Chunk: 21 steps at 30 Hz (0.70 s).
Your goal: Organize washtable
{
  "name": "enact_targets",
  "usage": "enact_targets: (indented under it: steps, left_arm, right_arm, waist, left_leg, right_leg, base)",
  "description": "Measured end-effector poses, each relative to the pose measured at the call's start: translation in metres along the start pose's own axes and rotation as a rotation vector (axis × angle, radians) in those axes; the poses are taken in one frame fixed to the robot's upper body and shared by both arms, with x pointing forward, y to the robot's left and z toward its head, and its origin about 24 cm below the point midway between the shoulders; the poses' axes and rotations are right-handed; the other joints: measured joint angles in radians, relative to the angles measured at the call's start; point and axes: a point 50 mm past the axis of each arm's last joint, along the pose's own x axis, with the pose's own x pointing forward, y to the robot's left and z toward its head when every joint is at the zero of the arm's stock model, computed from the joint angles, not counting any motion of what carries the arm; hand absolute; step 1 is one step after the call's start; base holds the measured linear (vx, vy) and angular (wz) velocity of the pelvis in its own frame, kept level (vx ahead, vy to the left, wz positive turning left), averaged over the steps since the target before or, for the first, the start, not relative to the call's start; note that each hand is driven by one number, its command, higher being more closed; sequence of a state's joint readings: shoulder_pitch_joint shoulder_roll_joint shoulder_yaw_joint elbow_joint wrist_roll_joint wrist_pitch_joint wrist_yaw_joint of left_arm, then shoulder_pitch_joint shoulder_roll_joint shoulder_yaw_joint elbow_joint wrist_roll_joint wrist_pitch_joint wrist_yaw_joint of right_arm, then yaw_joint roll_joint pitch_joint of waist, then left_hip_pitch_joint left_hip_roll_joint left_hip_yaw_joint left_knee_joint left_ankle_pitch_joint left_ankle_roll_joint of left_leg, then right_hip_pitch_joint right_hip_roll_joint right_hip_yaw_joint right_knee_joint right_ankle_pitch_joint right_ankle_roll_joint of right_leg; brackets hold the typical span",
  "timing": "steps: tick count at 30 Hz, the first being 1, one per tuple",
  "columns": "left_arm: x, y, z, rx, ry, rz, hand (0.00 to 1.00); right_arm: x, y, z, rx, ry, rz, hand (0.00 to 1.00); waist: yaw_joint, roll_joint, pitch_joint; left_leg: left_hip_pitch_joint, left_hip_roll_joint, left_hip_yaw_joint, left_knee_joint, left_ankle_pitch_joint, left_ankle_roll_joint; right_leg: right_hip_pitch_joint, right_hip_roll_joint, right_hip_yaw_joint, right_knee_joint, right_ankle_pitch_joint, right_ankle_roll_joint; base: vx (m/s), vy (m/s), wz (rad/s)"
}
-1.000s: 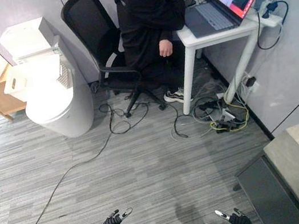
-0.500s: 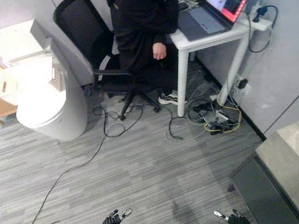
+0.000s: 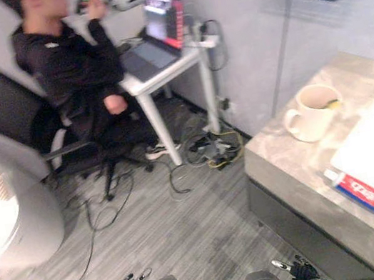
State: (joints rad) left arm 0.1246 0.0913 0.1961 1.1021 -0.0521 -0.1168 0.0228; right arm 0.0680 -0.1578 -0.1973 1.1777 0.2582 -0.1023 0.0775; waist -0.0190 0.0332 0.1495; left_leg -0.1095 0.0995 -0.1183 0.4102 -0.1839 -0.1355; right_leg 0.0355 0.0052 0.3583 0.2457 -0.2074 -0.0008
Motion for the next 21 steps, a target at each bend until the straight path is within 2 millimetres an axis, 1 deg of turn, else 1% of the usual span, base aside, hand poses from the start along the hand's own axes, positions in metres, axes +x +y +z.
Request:
enact_targets:
  steps: [1, 2, 3, 4, 5, 6, 7, 9, 11, 12, 13, 14, 15, 16, 17, 18, 19, 20, 21]
  left_arm:
    - [-0.001, -0.004, -0.005, -0.002, 0.020, -0.009, 0.00]
    - [-0.001, -0.007, -0.006, -0.004, 0.026, -0.017, 0.00]
    - [-0.001, -0.003, -0.006, 0.002, 0.031, -0.010, 0.00]
    - [0.000, 0.000, -0.005, 0.017, 0.027, -0.007, 0.00]
    - [0.000, 0.001, -0.004, 0.021, 0.026, -0.006, 0.00]
    - [0.001, 0.005, 0.001, 0.057, 0.013, -0.008, 0.00]
    - [0.003, 0.004, 0.007, 0.099, -0.004, -0.022, 0.00]
    - [0.006, 0.001, 0.019, 0.139, -0.036, -0.035, 0.00]
    - [0.007, -0.006, 0.024, 0.157, -0.053, -0.057, 0.00]
    - [0.008, -0.010, 0.028, 0.166, -0.061, -0.068, 0.00]
    - [0.008, -0.012, 0.027, 0.162, -0.056, -0.073, 0.00]
    - [0.008, -0.014, 0.027, 0.161, -0.059, -0.075, 0.00]
    - [0.008, -0.016, 0.029, 0.161, -0.063, -0.079, 0.00]
    - [0.008, -0.016, 0.030, 0.165, -0.065, -0.082, 0.00]
    - [0.008, -0.018, 0.032, 0.177, -0.075, -0.090, 0.00]
    - [0.008, -0.021, 0.032, 0.188, -0.079, -0.100, 0.00]
    - [0.008, -0.022, 0.031, 0.190, -0.076, -0.102, 0.00]
    - [0.008, -0.023, 0.030, 0.184, -0.073, -0.104, 0.00]
    - [0.008, -0.026, 0.031, 0.181, -0.075, -0.111, 0.00]
  right_arm:
    - [0.000, -0.004, 0.002, -0.005, -0.006, -0.007, 0.00]
    - [-0.001, -0.008, 0.002, -0.008, -0.005, -0.015, 0.00]
    - [-0.001, -0.007, 0.000, 0.009, 0.003, -0.013, 0.00]
    - [-0.001, -0.001, -0.003, 0.038, 0.007, 0.005, 0.00]
    - [-0.001, 0.000, -0.004, 0.039, 0.008, 0.007, 0.00]
    - [-0.001, 0.004, -0.005, 0.045, 0.012, 0.014, 0.00]
    - [-0.001, 0.004, -0.007, 0.051, 0.016, 0.014, 0.00]
    - [-0.002, 0.003, -0.008, 0.061, 0.017, 0.008, 0.00]
    - [-0.001, 0.002, -0.005, 0.076, 0.007, 0.002, 0.00]
    - [0.000, 0.003, -0.002, 0.077, -0.001, 0.006, 0.00]
    - [0.001, 0.004, 0.001, 0.078, -0.007, 0.008, 0.00]
    - [0.001, 0.004, 0.002, 0.077, -0.011, 0.007, 0.00]
    - [0.001, 0.003, 0.004, 0.075, -0.015, 0.007, 0.00]
    - [0.001, 0.004, 0.004, 0.075, -0.015, 0.007, 0.00]
    - [0.001, 0.003, 0.003, 0.074, -0.016, 0.006, 0.00]
    - [0.001, 0.002, 0.003, 0.074, -0.015, 0.004, 0.00]
    - [0.001, 0.002, 0.003, 0.072, -0.017, 0.004, 0.00]
    - [0.001, 0.003, 0.006, 0.067, -0.025, 0.008, 0.00]
    - [0.002, 0.006, 0.010, 0.059, -0.036, 0.016, 0.00]
  waist:
    - [0.001, 0.025, 0.000]
    - [0.000, 0.043, 0.001]
    - [0.010, 0.028, 0.000]
    - [0.000, 0.005, -0.020]
    - [-0.001, 0.000, -0.022]
    - [0.000, -0.019, -0.033]
    - [-0.004, -0.027, -0.039]
    - [-0.010, -0.031, -0.043]
    - [-0.016, -0.022, -0.048]
    - [-0.025, -0.014, -0.045]
    - [-0.028, -0.002, -0.037]
    - [-0.029, 0.005, -0.032]
    - [-0.029, 0.014, -0.022]
    - [-0.031, 0.014, -0.020]
    - [-0.029, 0.017, -0.012]
    - [-0.026, 0.013, -0.011]
    - [-0.026, 0.008, -0.008]
    - [-0.024, -0.003, -0.001]
    - [-0.022, 0.005, 0.003]
  left_leg:
    - [0.028, -0.011, -0.073, -0.122, 0.015, -0.003]
    - [0.031, 0.000, -0.067, -0.148, 0.044, 0.004]
    - [0.053, -0.007, -0.014, -0.122, 0.027, 0.018]
    - [0.063, -0.023, 0.046, -0.139, 0.004, 0.045]
    - [0.066, -0.025, 0.058, -0.144, 0.003, 0.046]
    - [0.077, -0.037, 0.101, -0.168, -0.001, 0.053]
    - [0.084, -0.048, 0.135, -0.186, 0.001, 0.066]
    - [0.097, -0.058, 0.189, -0.206, 0.000, 0.081]
    - [0.101, -0.059, 0.250, -0.228, 0.000, 0.091]
    - [0.107, -0.058, 0.293, -0.240, 0.005, 0.100]
    - [0.125, -0.048, 0.341, -0.253, 0.009, 0.105]
    - [0.134, -0.038, 0.365, -0.254, 0.009, 0.105]
    - [0.156, -0.020, 0.405, -0.254, 0.009, 0.105]
    - [0.166, -0.013, 0.425, -0.252, 0.008, 0.106]
    - [0.191, -0.008, 0.465, -0.257, 0.008, 0.107]
    - [0.218, -0.010, 0.496, -0.272, 0.003, 0.115]
    - [0.237, -0.015, 0.521, -0.278, 0.000, 0.115]
    - [0.254, -0.018, 0.544, -0.284, -0.004, 0.111]
    - [0.258, -0.017, 0.557, -0.295, -0.004, 0.106]
  right_leg:
    - [0.000, 0.028, 0.051, 0.017, -0.002, 0.029]
    - [-0.001, 0.044, 0.072, 0.027, -0.012, 0.038]
    - [0.000, 0.034, 0.110, 0.048, -0.024, 0.051]
    - [-0.001, 0.002, 0.126, 0.029, -0.021, 0.058]
    - [-0.003, -0.003, 0.131, 0.024, -0.021, 0.058]
    - [-0.014, -0.027, 0.157, 0.004, -0.010, 0.076]
    - [-0.029, -0.043, 0.168, -0.005, 0.001, 0.093]
    - [-0.056, -0.049, 0.198, -0.009, 0.015, 0.108]
    - [-0.099, -0.045, 0.220, 0.002, 0.039, 0.121]
    - [-0.133, -0.036, 0.223, 0.023, 0.052, 0.127]
    - [-0.163, -0.019, 0.182, 0.053, 0.074, 0.124]
    - [-0.178, -0.010, 0.137, 0.070, 0.088, 0.115]
    - [-0.199, -0.016, -0.028, 0.093, 0.113, 0.083]
    - [-0.201, -0.030, -0.135, 0.093, 0.121, 0.069]
    - [-0.204, -0.087, -0.383, 0.142, 0.082, 0.002]
    - [-0.205, -0.138, -0.559, 0.200, 0.048, -0.026]
    - [-0.203, -0.174, -0.680, 0.228, 0.037, -0.030]
    - [-0.200, -0.185, -0.760, 0.222, 0.037, -0.027]
    - [-0.186, -0.171, -0.786, 0.183, 0.037, -0.027]
  base:
    - [0.02, 0.270, -1.36]
    - [0.14, 0.292, -1.38]
    - [0.26, 0.255, -1.20]
    - [0.27, 0.199, -1.06]
    - [0.25, 0.196, -1.00]
    - [0.18, 0.155, -0.84]
    - [0.19, 0.157, -0.90]
    - [0.16, 0.124, -0.84]
    - [0.13, 0.104, -0.98]
    - [0.11, 0.047, -1.11]
    - [0.12, 0.012, -1.12]
    - [0.11, -0.062, -1.19]
    - [0.07, -0.102, -0.91]
    - [0.08, -0.185, -0.98]
    - [0.06, -0.208, -0.71]
    - [0.03, -0.231, -0.76]
    - [-0.06, -0.205, -0.83]
    - [-0.09, -0.178, -0.84]
    - [-0.11, -0.168, -0.79]
